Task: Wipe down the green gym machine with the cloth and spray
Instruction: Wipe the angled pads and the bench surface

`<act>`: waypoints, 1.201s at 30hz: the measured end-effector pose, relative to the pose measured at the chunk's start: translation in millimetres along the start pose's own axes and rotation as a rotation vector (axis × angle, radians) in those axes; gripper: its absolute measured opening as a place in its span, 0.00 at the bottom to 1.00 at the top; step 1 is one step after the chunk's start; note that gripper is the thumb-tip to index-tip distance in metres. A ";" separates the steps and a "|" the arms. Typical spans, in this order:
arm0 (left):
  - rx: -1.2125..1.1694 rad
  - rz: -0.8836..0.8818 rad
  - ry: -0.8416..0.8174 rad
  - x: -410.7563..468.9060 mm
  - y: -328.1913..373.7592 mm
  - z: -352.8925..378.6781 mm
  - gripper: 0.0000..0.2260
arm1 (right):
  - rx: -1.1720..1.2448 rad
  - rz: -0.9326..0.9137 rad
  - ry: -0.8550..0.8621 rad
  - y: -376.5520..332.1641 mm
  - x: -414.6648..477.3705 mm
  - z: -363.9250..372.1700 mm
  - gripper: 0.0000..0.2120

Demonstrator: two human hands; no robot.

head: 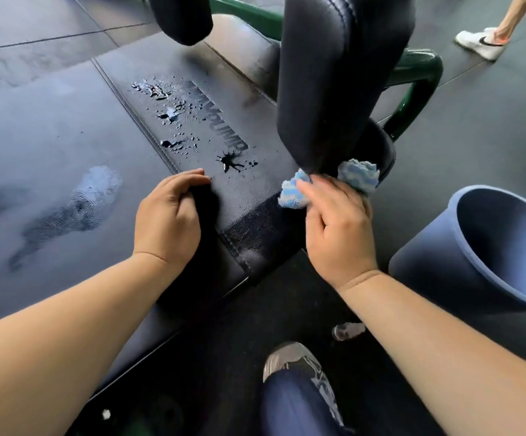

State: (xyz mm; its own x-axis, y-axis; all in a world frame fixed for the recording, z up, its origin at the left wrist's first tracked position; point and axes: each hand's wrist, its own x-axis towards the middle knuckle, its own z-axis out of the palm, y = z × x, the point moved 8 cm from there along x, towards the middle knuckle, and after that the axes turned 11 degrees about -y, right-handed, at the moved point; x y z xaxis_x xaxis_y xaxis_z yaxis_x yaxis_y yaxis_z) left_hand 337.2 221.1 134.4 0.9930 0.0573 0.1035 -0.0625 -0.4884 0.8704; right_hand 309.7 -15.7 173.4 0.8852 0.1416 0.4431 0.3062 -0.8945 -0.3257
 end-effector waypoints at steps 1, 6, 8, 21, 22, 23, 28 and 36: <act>-0.013 -0.005 -0.003 0.5 -0.6 0.4 0.20 | 0.008 -0.028 -0.014 -19.0 -11.1 7.9 0.17; -0.064 -0.047 -0.012 2.4 -2.8 -5.0 0.19 | 0.061 -0.462 -0.344 -100.0 -45.8 44.6 0.17; -0.092 -0.071 -0.026 3.7 -4.2 -5.6 0.20 | 0.001 -0.404 -0.278 -64.9 -25.6 36.5 0.18; -0.403 -0.145 0.048 8.0 -18.3 -12.8 0.17 | -0.090 -0.053 -0.363 -36.0 43.9 45.7 0.21; -0.425 -0.156 0.064 7.4 -22.5 -14.3 0.18 | -0.115 -0.007 -0.371 -40.6 43.6 52.8 0.21; -0.449 -0.168 0.075 8.4 -24.9 -14.5 0.17 | -0.150 -0.038 -0.382 -53.7 37.2 59.9 0.22; -0.557 -0.149 -0.001 9.3 -17.1 -12.1 0.18 | -0.042 -0.264 -0.580 -102.6 18.2 76.2 0.26; 0.482 0.540 -0.421 -14.8 41.5 45.8 0.21 | 0.224 -0.257 -0.130 -19.6 -19.9 -1.3 0.14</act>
State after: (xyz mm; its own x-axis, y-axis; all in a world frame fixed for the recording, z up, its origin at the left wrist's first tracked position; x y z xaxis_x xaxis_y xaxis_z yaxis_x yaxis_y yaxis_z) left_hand 324.5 160.1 146.9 0.7995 -0.5744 0.1759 -0.5855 -0.6796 0.4419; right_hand 285.6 -1.6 172.1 0.8018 0.4156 0.4294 0.5811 -0.7095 -0.3985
